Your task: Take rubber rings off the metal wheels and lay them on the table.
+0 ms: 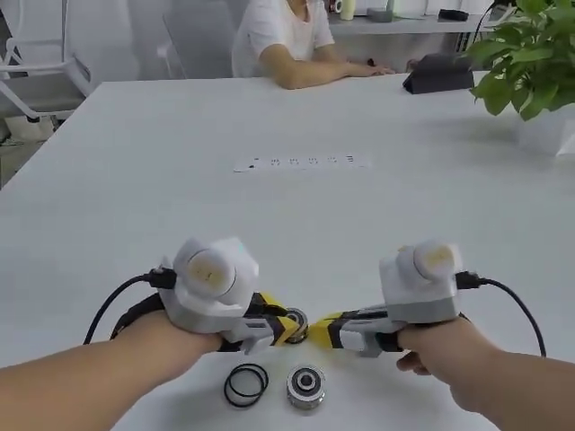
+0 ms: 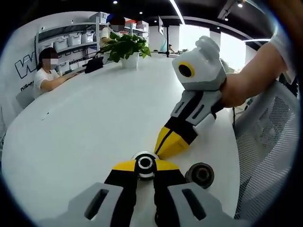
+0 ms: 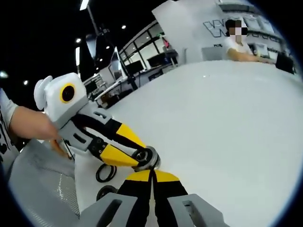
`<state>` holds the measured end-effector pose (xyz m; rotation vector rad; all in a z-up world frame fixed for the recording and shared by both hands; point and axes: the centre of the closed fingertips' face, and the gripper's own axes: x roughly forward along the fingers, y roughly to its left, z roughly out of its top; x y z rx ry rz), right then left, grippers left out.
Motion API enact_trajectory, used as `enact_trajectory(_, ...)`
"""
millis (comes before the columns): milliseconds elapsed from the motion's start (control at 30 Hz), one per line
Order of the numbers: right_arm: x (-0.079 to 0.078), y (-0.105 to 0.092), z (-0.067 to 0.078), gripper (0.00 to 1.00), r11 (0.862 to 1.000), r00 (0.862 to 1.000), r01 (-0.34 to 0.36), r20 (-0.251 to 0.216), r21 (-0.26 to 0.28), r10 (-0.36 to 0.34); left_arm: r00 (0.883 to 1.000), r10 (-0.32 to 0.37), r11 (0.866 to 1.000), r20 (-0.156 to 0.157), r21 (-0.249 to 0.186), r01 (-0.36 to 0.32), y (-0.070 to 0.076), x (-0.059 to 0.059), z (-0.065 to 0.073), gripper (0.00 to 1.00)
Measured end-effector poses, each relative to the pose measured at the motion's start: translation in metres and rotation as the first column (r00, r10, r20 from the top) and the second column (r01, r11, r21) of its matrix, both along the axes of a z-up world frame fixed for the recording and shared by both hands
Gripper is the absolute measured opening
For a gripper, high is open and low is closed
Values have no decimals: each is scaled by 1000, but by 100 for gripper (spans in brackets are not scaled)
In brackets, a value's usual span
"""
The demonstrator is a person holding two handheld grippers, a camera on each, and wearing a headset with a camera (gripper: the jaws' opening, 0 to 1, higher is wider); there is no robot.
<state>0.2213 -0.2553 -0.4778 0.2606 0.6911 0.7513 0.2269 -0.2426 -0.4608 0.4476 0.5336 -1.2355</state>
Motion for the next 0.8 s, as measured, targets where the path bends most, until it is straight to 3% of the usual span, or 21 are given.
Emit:
enact_trajectory(67,4,-3,5,0,998,999,43,0,53,-43,1000,2,1000,0,1,-2,0,0,0,7)
enact_trajectory(133,4,-5,6,0,994,998,65,-30,93,-62,1000,5,1000,-1,0,-5,0,0,0,7)
enact_trajectory(200,4,-5,6,0,993,998,61,-26,96,-59,1000,7,1000,-2,0,-7,0,0,0,7)
enact_trajectory(267,5,-3,10,0,988,997,75,-28,136,-72,1000,11,1000,-6,2,-11,0,-1,0,7)
enact_trajectory(367,3,-2,10,0,987,997,73,-37,145,-69,1000,15,1000,-3,9,-14,-1,-2,0,7)
enact_trajectory(467,2,0,13,0,978,996,81,-54,190,-72,1000,15,1000,-1,8,-15,-1,-1,0,7)
enact_trajectory(567,1,0,14,0,986,999,49,-30,160,-45,1000,10,1000,4,12,-10,-1,-1,0,7)
enact_trajectory(800,-1,10,19,0,981,999,35,-35,190,-29,1000,14,1000,14,11,-14,-1,-1,-1,7)
